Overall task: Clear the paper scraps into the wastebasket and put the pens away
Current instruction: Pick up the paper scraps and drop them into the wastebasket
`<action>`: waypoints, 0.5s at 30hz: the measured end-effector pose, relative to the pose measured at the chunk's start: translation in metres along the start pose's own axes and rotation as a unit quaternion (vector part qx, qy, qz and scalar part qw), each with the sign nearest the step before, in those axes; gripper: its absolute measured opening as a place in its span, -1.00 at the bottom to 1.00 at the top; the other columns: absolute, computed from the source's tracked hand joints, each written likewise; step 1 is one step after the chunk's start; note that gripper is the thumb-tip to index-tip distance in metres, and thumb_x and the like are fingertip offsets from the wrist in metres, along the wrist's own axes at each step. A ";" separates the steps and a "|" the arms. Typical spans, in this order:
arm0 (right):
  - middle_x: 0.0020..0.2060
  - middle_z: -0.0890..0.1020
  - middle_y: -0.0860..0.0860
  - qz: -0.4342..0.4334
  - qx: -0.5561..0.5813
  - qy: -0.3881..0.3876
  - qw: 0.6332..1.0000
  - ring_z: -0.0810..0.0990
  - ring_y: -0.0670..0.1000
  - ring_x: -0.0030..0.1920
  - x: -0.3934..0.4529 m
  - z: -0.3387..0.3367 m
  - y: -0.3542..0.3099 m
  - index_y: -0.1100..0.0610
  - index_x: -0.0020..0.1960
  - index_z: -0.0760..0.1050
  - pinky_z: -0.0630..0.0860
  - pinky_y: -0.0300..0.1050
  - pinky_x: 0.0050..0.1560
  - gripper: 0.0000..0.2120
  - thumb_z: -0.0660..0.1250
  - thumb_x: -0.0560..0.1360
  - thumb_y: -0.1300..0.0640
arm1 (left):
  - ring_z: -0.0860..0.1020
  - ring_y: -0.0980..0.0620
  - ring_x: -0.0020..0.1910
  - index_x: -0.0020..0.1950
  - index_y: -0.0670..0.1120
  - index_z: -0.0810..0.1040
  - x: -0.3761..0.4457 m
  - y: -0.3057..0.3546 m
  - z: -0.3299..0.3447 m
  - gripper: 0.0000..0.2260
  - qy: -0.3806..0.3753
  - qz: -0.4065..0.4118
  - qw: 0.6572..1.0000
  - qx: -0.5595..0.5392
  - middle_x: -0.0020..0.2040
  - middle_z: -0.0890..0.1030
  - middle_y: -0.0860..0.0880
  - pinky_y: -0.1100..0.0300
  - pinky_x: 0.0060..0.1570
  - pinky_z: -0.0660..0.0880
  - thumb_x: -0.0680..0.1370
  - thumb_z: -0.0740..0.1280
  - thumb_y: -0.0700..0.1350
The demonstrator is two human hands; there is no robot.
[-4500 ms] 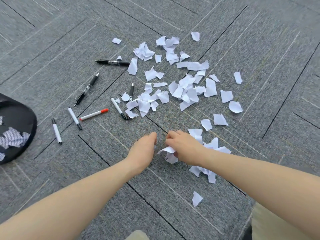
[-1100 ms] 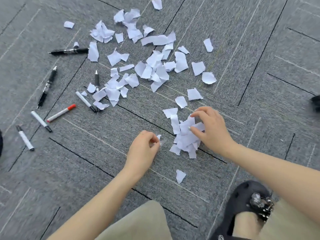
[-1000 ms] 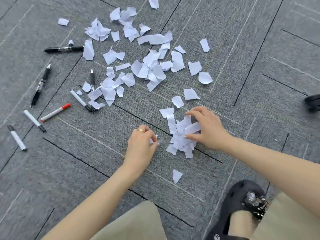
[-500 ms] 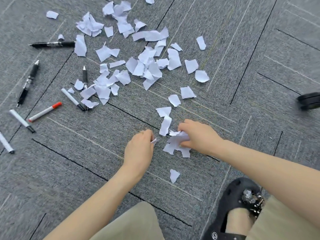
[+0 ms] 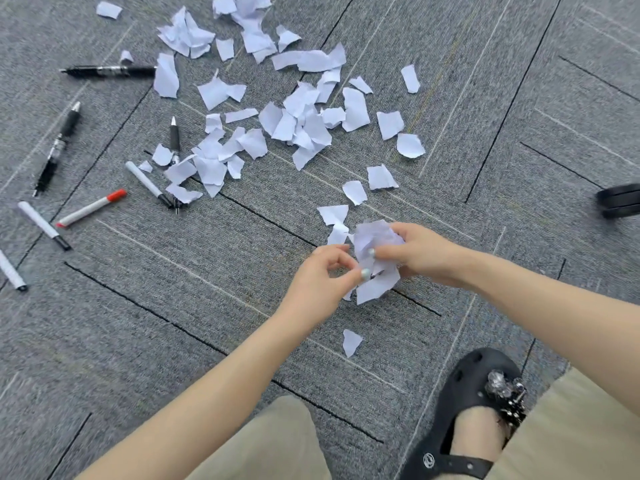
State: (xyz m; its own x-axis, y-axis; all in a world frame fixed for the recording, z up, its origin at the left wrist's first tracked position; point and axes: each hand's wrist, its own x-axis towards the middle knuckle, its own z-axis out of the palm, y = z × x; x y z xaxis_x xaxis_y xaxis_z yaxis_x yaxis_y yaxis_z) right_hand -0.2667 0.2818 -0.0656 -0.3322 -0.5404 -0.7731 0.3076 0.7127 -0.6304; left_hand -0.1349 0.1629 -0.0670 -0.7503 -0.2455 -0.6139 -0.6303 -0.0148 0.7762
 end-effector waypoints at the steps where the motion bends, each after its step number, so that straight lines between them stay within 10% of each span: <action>1: -0.14 0.64 0.11 0.006 0.019 -0.014 1.000 0.60 0.01 -0.18 -0.001 0.005 -0.001 0.19 0.07 0.51 0.56 -0.03 -0.08 -0.85 0.28 0.51 0.26 | 0.55 0.17 -0.07 -0.33 0.01 0.45 0.000 0.003 0.003 -0.79 0.002 -0.004 0.999 -0.050 0.04 0.57 0.03 0.19 0.00 0.41 0.48 0.40 -0.10; 4: 0.06 0.63 0.20 0.014 0.075 -0.057 0.995 0.58 0.00 -0.02 -0.002 0.021 -0.004 0.18 0.18 0.50 0.60 -0.08 -0.10 -0.76 0.25 0.54 0.16 | 0.53 0.07 -0.28 -0.30 -0.01 0.42 0.001 0.009 0.004 -0.79 0.033 -0.005 0.993 -0.112 -0.25 0.63 -0.08 0.21 -0.22 0.37 0.49 0.38 -0.13; 8: -0.35 0.59 0.00 0.051 0.178 -0.088 0.979 0.55 -0.04 -0.16 -0.005 0.031 -0.008 0.17 0.01 0.54 0.62 -0.06 -0.10 -0.82 0.17 0.56 0.16 | 0.53 0.19 -0.39 -0.28 -0.05 0.41 0.001 0.007 -0.003 -0.80 0.051 0.021 0.992 -0.115 -0.34 0.56 -0.03 0.39 -0.34 0.42 0.50 0.37 -0.20; 15: -0.05 0.61 0.05 0.053 0.140 -0.047 0.988 0.59 -0.02 -0.07 -0.004 0.029 -0.014 0.07 0.06 0.50 0.63 -0.10 -0.10 -0.86 0.18 0.59 0.14 | 0.38 0.11 -0.38 -0.27 -0.07 0.40 0.002 -0.003 -0.011 -0.80 0.105 0.033 0.990 -0.086 -0.36 0.47 0.02 0.26 -0.33 0.33 0.50 0.37 -0.21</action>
State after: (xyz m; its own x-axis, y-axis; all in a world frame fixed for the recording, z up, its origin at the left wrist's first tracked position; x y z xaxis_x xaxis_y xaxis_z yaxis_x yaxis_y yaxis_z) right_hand -0.2436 0.2604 -0.0556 -0.2041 -0.5175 -0.8310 0.5757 0.6231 -0.5295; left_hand -0.1326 0.1513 -0.0687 -0.7191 -0.4479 -0.5313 -0.5239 -0.1530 0.8380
